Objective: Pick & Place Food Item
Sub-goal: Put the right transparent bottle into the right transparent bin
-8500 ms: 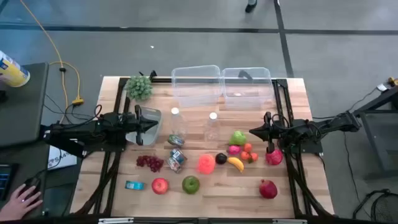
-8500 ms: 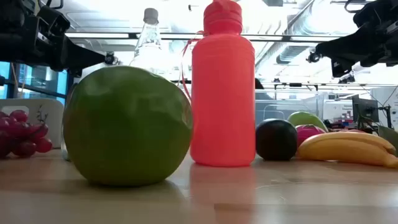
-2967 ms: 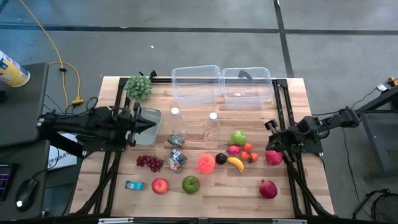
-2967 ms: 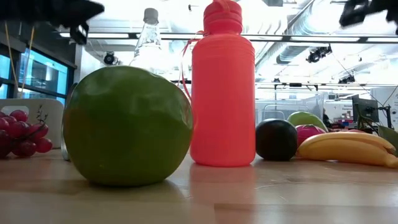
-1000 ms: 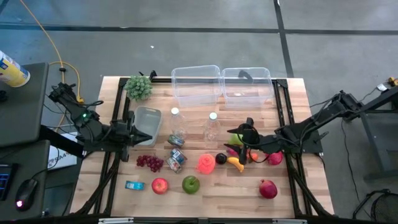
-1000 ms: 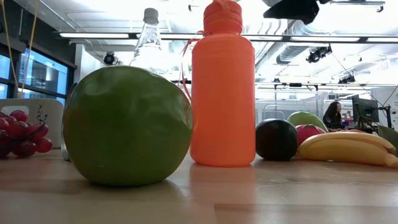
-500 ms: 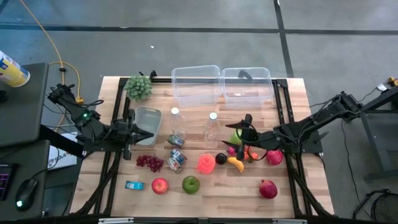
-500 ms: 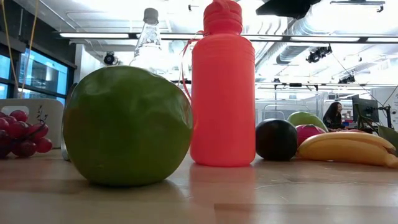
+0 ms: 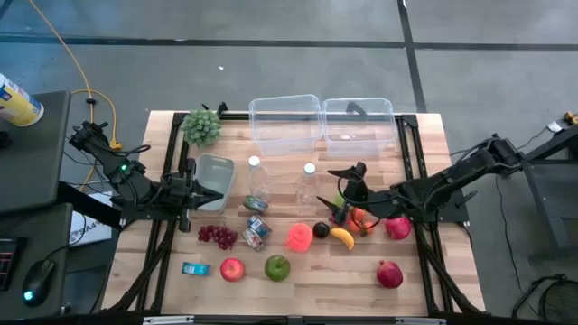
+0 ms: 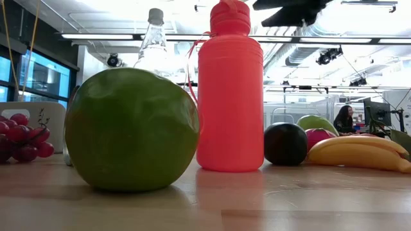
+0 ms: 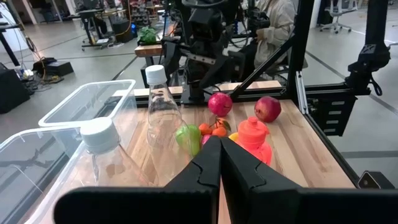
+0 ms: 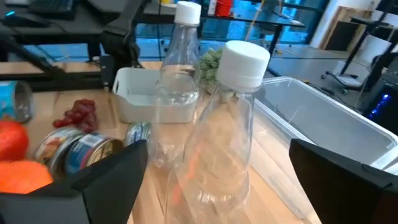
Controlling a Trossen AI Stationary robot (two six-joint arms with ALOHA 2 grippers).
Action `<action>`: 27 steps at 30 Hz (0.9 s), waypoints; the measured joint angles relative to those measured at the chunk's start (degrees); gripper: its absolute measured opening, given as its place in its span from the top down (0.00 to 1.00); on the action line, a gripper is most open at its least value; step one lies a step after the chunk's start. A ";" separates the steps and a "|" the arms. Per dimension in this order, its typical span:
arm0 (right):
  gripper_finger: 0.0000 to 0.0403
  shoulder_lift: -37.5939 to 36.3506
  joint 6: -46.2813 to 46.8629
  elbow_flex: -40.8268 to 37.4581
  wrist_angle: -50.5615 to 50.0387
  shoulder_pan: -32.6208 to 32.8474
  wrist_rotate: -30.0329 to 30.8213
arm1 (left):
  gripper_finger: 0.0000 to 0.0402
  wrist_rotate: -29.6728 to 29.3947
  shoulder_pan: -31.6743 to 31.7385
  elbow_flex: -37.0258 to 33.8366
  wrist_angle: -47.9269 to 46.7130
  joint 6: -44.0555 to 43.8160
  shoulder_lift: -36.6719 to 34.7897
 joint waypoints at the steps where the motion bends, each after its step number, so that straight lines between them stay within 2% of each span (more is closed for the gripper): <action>1: 0.06 0.91 -0.01 0.00 1.13 -0.59 0.03 | 1.00 0.00 0.00 0.00 0.02 0.00 0.00; 12: 0.05 9.33 0.02 0.00 22.45 -4.00 -3.05 | 1.00 -0.50 0.00 0.00 1.44 0.04 0.00; 17: 0.05 9.78 -0.06 0.00 22.88 -4.02 -2.99 | 1.00 -0.52 0.00 0.00 2.06 0.09 -0.02; 21: 0.05 9.78 -3.59 0.00 22.87 -4.58 -2.40 | 1.00 -0.54 0.00 0.00 2.16 0.11 -0.02; 27: 0.05 9.78 -4.52 0.00 22.16 -5.59 -4.82 | 1.00 -0.57 0.00 0.00 2.16 0.09 -0.02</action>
